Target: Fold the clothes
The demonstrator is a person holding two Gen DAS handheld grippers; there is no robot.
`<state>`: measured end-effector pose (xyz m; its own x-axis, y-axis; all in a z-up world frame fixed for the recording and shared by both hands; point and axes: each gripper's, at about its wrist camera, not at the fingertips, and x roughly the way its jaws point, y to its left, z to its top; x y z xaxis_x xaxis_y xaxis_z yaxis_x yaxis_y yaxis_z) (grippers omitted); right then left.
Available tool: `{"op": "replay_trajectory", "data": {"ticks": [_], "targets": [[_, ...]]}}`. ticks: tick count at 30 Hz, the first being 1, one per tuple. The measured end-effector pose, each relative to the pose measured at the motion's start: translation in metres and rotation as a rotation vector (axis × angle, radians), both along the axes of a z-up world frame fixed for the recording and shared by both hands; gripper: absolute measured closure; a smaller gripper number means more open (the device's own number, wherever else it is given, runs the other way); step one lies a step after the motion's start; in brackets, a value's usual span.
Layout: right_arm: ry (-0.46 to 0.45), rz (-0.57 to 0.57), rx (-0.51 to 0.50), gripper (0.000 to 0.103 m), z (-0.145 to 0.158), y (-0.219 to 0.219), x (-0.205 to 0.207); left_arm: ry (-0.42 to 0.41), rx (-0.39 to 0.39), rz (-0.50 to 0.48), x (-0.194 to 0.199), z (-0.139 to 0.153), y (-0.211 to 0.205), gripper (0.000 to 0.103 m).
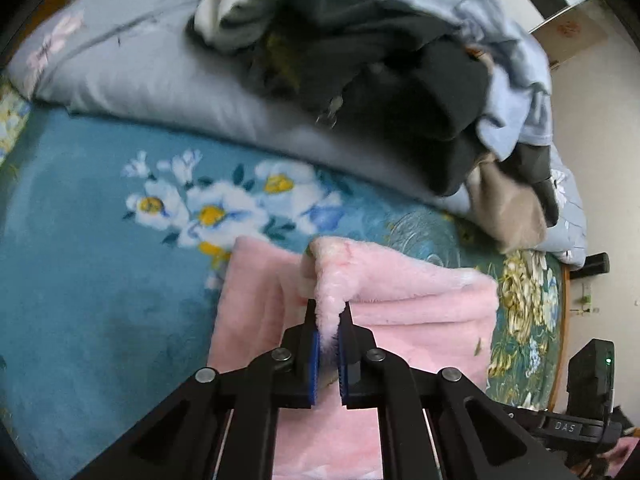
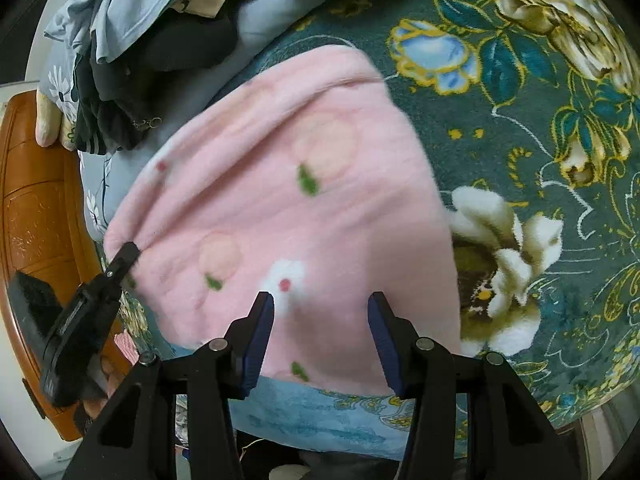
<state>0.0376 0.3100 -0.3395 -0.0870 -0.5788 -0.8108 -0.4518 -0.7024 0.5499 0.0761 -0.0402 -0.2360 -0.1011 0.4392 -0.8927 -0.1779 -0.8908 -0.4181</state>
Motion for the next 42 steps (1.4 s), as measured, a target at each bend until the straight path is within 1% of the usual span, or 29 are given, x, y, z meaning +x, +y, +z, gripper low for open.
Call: {"op": "replay_trajectory", "data": {"ticks": [2, 3, 5, 6, 7, 10, 14, 16, 19, 21, 22, 24, 26, 27, 28, 31, 33, 36, 38, 39, 40, 41, 42], "targets": [[-0.008, -0.003, -0.002, 0.053, -0.003, -0.001, -0.002, -0.023, 0.035, 0.000, -0.002, 0.000, 0.000, 0.091], [-0.012, -0.004, -0.004, 0.053, -0.005, -0.001, -0.003, -0.028, 0.050, 0.001, -0.002, 0.001, -0.002, 0.085], [-0.011, -0.003, -0.008, 0.053, -0.006, -0.002, -0.003, -0.045, 0.082, 0.009, 0.000, 0.003, -0.005, 0.068], [-0.010, -0.003, -0.010, 0.053, -0.007, -0.002, -0.003, -0.052, 0.086, 0.020, 0.001, 0.003, -0.009, 0.051], [-0.010, 0.001, -0.010, 0.053, -0.007, -0.002, -0.004, -0.061, 0.089, 0.033, 0.003, 0.003, -0.014, 0.042], [-0.011, 0.006, -0.013, 0.053, -0.009, -0.002, -0.006, -0.111, 0.087, 0.048, 0.013, -0.007, -0.030, 0.038], [-0.017, 0.003, -0.018, 0.053, -0.012, 0.000, -0.008, -0.223, 0.098, 0.042, 0.029, -0.032, -0.042, 0.035], [-0.022, 0.005, -0.017, 0.053, -0.014, 0.000, -0.009, -0.265, 0.112, 0.051, 0.034, -0.043, -0.044, 0.031], [-0.026, 0.019, -0.006, 0.053, -0.013, -0.005, -0.012, -0.323, 0.150, 0.114, 0.033, -0.059, -0.048, 0.029], [-0.027, 0.027, -0.003, 0.053, -0.012, -0.007, -0.014, -0.348, 0.161, 0.142, 0.031, -0.065, -0.050, 0.029], [-0.025, 0.031, -0.002, 0.053, -0.011, -0.008, -0.015, -0.347, 0.159, 0.140, 0.030, -0.065, -0.049, 0.029], [-0.019, 0.034, -0.001, 0.053, -0.008, -0.010, -0.016, -0.334, 0.149, 0.118, 0.031, -0.062, -0.047, 0.029], [-0.015, 0.037, 0.000, 0.053, -0.005, -0.011, -0.017, -0.301, 0.128, 0.084, 0.033, -0.055, -0.041, 0.031], [-0.013, 0.040, 0.002, 0.053, -0.004, -0.011, -0.017, -0.284, 0.118, 0.066, 0.035, -0.051, -0.039, 0.041], [-0.011, 0.042, 0.003, 0.053, -0.003, -0.012, -0.017, -0.270, 0.119, 0.037, 0.037, -0.046, -0.034, 0.055], [-0.016, 0.048, 0.006, 0.053, -0.002, -0.014, -0.016, -0.230, 0.111, -0.059, 0.041, -0.034, -0.017, 0.055], [-0.020, 0.055, 0.007, 0.053, -0.002, -0.016, -0.016, -0.227, 0.066, -0.122, 0.039, -0.038, -0.006, 0.053], [-0.021, 0.067, 0.010, 0.053, 0.000, -0.020, -0.016, -0.249, 0.064, -0.124, 0.034, -0.048, -0.001, 0.052], [-0.017, 0.070, 0.009, 0.053, 0.003, -0.021, -0.017, -0.274, 0.085, -0.089, 0.028, -0.052, -0.003, 0.052], [-0.015, 0.072, 0.011, 0.053, 0.005, -0.023, -0.020, -0.284, 0.092, -0.072, 0.026, -0.054, -0.004, 0.054], [-0.012, 0.073, 0.013, 0.053, 0.007, -0.024, -0.022, -0.280, 0.088, -0.054, 0.025, -0.053, -0.004, 0.057], [-0.010, 0.075, 0.016, 0.053, 0.008, -0.025, -0.024, -0.268, 0.083, -0.045, 0.025, -0.051, -0.004, 0.063], [-0.010, 0.076, 0.018, 0.053, 0.008, -0.029, -0.022, -0.256, 0.085, -0.041, 0.026, -0.048, -0.004, 0.078]]}}
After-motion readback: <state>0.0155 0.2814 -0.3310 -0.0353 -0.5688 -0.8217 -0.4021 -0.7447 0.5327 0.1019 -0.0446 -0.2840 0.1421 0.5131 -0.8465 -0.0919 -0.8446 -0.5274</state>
